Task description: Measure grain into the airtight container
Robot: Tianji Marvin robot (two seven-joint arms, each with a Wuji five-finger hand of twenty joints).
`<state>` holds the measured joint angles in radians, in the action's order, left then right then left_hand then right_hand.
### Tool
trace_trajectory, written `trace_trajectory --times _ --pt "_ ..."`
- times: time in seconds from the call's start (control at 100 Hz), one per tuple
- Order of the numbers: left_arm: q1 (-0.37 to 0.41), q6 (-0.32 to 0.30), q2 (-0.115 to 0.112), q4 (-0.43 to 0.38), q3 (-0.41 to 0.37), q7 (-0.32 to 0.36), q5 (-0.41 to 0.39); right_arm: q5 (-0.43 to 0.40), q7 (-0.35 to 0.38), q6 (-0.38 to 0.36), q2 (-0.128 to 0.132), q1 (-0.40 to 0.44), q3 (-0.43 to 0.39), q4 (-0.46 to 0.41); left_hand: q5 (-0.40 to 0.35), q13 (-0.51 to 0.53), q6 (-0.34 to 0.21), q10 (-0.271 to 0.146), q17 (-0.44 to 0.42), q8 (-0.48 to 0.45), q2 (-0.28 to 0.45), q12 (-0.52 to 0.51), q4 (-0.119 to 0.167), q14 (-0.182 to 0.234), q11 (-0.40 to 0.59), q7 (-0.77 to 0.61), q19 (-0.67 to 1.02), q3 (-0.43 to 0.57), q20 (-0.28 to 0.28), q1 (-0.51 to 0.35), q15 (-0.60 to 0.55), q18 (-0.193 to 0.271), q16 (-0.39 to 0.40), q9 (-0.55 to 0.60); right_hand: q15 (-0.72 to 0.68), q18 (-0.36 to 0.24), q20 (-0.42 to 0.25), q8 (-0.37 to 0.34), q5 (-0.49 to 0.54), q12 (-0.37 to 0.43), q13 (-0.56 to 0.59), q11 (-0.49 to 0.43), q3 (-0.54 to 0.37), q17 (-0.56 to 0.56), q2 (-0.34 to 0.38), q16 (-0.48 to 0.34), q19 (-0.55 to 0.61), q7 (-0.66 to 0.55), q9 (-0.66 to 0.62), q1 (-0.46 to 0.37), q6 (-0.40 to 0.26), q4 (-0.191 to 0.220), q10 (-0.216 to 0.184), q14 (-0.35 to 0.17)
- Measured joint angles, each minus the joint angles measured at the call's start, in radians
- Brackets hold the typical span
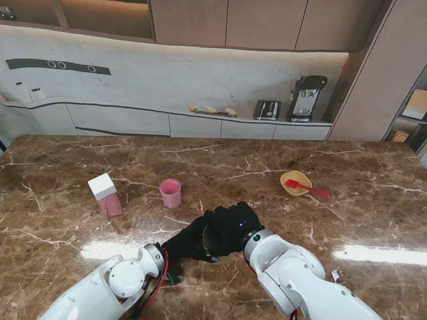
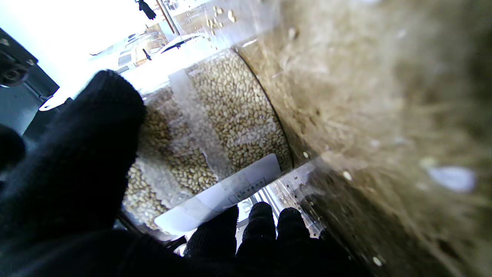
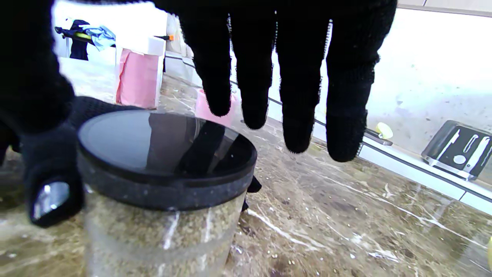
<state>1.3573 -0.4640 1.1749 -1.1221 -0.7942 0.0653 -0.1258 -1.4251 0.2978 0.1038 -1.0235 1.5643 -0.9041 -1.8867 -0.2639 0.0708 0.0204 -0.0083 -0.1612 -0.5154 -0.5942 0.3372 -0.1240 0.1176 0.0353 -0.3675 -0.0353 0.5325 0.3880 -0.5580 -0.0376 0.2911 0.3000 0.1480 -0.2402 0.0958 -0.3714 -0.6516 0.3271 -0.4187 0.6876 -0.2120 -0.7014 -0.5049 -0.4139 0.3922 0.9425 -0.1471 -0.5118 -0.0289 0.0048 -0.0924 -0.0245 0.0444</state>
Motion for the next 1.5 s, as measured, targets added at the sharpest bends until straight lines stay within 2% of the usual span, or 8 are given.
trace_trajectory --times 0.13,0.22,0.27,0.35,0.44,0.7,1.14,1.5 --pt "0.0 0.0 0.0 0.0 0.0 0.0 0.0 0.086 0.04 -0.066 0.002 0.013 -0.036 -0.037 0.0 0.0 0.0 0.0 0.0 0.0 0.0 0.0 0.0 0.0 0.0 0.0 0.0 0.0 0.0 0.0 0.0 0.0 0.0 0.0 0.037 0.003 0.0 0.024 -0.018 0.024 -0.081 0.031 0.024 0.056 -0.177 -0.028 -0.079 0.037 0.081 -0.258 0.009 0.0 0.017 0.012" --pt "0.0 0.0 0.0 0.0 0.0 0.0 0.0 0.116 0.102 -0.092 0.006 0.003 -0.036 -0.051 0.0 0.0 0.0 0.0 0.0 0.0 0.0 0.0 0.0 0.0 0.0 0.0 0.0 0.0 0.0 0.0 0.0 0.0 0.0 0.0 0.033 0.003 -0.003 0.028 -0.018 0.039 -0.092 0.041 0.049 0.058 -0.221 -0.04 -0.099 0.047 0.096 -0.441 -0.007 0.0 0.024 0.014" --pt "0.0 0.0 0.0 0.0 0.0 0.001 0.0 0.114 0.105 -0.095 0.01 -0.008 -0.027 -0.05 0.0 0.0 0.0 0.0 0.0 0.0 0.0 0.0 0.0 0.0 0.0 0.0 0.0 0.0 0.0 0.0 0.0 0.0 0.0 0.0 0.033 0.003 -0.009 0.035 -0.018 0.04 -0.092 0.04 -0.025 0.056 -0.254 -0.04 -0.118 0.047 0.096 -0.482 -0.031 0.0 0.024 0.019" --pt "0.0 -0.001 0.0 0.0 0.0 0.0 0.0 0.121 0.127 -0.095 0.015 -0.034 -0.005 -0.045 0.0 0.0 0.0 0.0 0.0 0.0 0.0 0.0 0.0 0.0 0.0 0.0 0.0 0.0 0.0 0.0 0.0 0.0 0.0 0.0 0.018 0.003 -0.01 0.045 -0.011 0.04 -0.089 0.02 -0.248 0.033 -0.339 -0.04 -0.119 0.038 0.095 -0.478 -0.06 -0.014 0.025 0.019" --pt "0.0 -0.001 0.0 0.0 0.0 -0.001 -0.003 0.143 0.138 -0.092 0.017 -0.06 0.019 -0.029 0.0 0.0 0.0 0.0 0.0 0.0 0.0 0.0 0.0 -0.002 0.0 0.0 0.0 0.0 0.0 0.0 0.0 -0.002 0.0 0.0 -0.016 -0.001 -0.01 0.021 0.03 0.034 -0.038 -0.032 -0.324 -0.018 -0.383 -0.025 -0.09 -0.02 0.03 -0.475 -0.089 -0.035 0.022 0.029" --pt "0.002 0.0 0.0 -0.002 -0.002 -0.003 -0.005 0.154 0.008 -0.079 0.016 -0.07 0.038 0.021 0.0 0.0 0.007 0.0 0.002 0.0 0.001 0.0 0.001 -0.005 0.0 0.0 0.0 0.008 0.0 0.0 0.0 -0.005 0.0 0.0 -0.1 -0.032 -0.011 -0.062 0.167 -0.067 0.108 -0.096 -0.318 -0.182 -0.486 0.086 0.068 -0.176 -0.11 -0.416 -0.136 -0.068 0.017 0.05" --pt "0.002 0.001 -0.002 -0.004 -0.002 -0.001 -0.009 0.147 -0.155 0.003 0.008 -0.067 0.075 0.081 0.0 0.0 0.025 0.0 0.003 0.0 0.001 0.0 0.002 -0.005 0.0 0.001 0.0 0.012 0.0 0.0 0.0 -0.005 0.0 0.0 -0.201 -0.03 0.027 -0.05 0.243 -0.081 0.273 -0.135 -0.273 -0.352 -0.446 0.123 0.222 -0.25 -0.243 -0.248 -0.055 -0.067 0.02 0.062" --pt "0.002 0.003 -0.004 -0.005 -0.001 -0.001 -0.01 0.139 -0.202 0.04 0.0 -0.061 0.091 0.099 0.0 0.0 0.039 0.0 0.003 0.0 0.001 0.0 0.012 -0.005 0.0 0.001 0.0 0.012 0.0 0.0 0.0 -0.005 0.0 0.0 -0.206 -0.01 0.049 -0.034 0.264 -0.081 0.307 -0.138 -0.264 -0.388 -0.398 0.126 0.238 -0.273 -0.273 -0.215 -0.04 -0.067 0.045 0.08"
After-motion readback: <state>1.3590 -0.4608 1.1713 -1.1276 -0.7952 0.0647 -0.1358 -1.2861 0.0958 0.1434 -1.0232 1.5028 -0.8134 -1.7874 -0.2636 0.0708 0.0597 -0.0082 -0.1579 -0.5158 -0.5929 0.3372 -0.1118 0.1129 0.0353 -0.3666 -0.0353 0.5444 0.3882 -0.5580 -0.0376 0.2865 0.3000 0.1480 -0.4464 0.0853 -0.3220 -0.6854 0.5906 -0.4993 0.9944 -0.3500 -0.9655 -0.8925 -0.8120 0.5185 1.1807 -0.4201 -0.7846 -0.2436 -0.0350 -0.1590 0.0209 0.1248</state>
